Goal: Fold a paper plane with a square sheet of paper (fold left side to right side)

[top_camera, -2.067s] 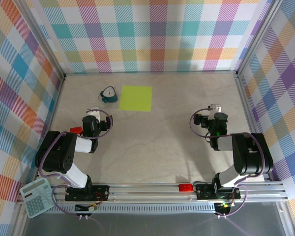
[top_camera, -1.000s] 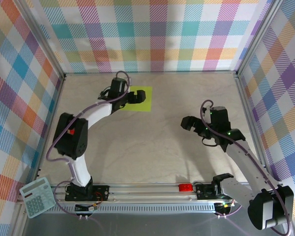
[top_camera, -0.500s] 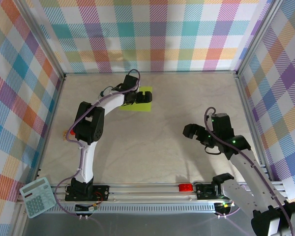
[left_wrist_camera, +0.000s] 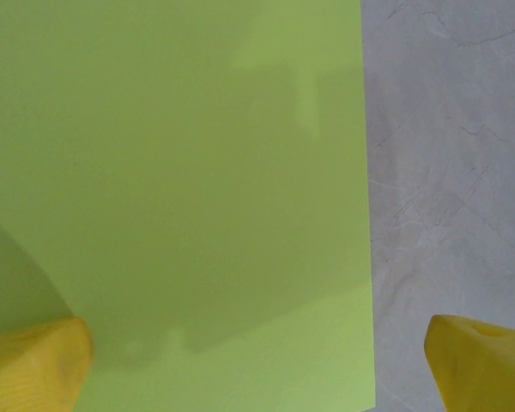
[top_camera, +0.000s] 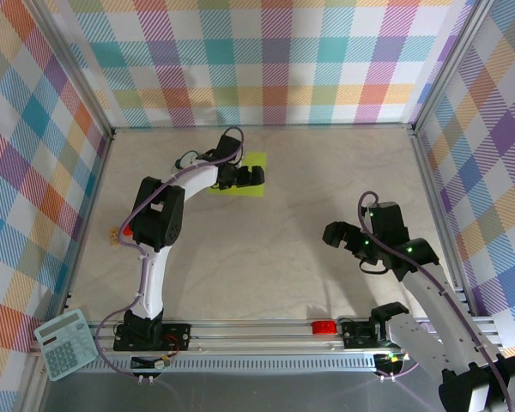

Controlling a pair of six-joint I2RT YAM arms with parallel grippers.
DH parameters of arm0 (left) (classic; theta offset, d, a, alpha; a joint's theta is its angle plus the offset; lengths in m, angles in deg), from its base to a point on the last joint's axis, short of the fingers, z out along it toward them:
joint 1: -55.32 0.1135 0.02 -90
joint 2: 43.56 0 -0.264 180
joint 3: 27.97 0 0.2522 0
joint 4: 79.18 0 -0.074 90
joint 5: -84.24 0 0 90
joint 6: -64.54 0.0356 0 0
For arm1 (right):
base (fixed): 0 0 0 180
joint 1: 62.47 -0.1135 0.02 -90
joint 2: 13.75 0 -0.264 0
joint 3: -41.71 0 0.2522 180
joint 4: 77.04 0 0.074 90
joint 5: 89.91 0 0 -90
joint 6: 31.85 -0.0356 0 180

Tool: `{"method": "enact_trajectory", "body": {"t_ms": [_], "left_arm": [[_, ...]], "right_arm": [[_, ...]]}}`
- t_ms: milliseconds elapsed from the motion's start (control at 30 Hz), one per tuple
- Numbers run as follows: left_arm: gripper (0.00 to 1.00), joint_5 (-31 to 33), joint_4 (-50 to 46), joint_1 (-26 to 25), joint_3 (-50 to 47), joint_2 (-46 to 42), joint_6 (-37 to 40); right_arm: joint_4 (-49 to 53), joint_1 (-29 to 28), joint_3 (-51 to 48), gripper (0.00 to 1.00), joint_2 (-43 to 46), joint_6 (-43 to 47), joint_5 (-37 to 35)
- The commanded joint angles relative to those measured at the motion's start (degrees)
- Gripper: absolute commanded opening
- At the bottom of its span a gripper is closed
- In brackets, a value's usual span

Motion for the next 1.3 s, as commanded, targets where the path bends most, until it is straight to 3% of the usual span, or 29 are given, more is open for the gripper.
{"method": "enact_trajectory", "body": {"t_ms": [0,467,800,1033,1267], "left_arm": [[1.00,-2.0,-5.5,-1.8,-5.5,-2.3,-4.4],[1.00,-0.1,3.5,-12.6,-37.1,-23.7,-21.1],[1.00,2.4,9.8,-24.0,-49.0,-33.3,-35.8],[1.00,3.5,9.7,-26.3,-48.6,-38.8,-37.7],[1.00,6.6,2.3,-22.1,-46.1,-47.8,-27.9]], "right_arm": [[1.4,-0.3,-0.3,0.99,0.5,-1.3,-1.3],[1.2,-0.4,-0.3,0.99,-1.4,-1.5,-4.1],[0.6,-0.3,-0.7,0.99,-2.3,-0.5,-3.7],[0.0,-0.4,-1.7,0.99,-2.6,-0.2,-3.6],[-1.7,-0.5,-0.4,0.99,-5.2,0.3,-1.8]]}}
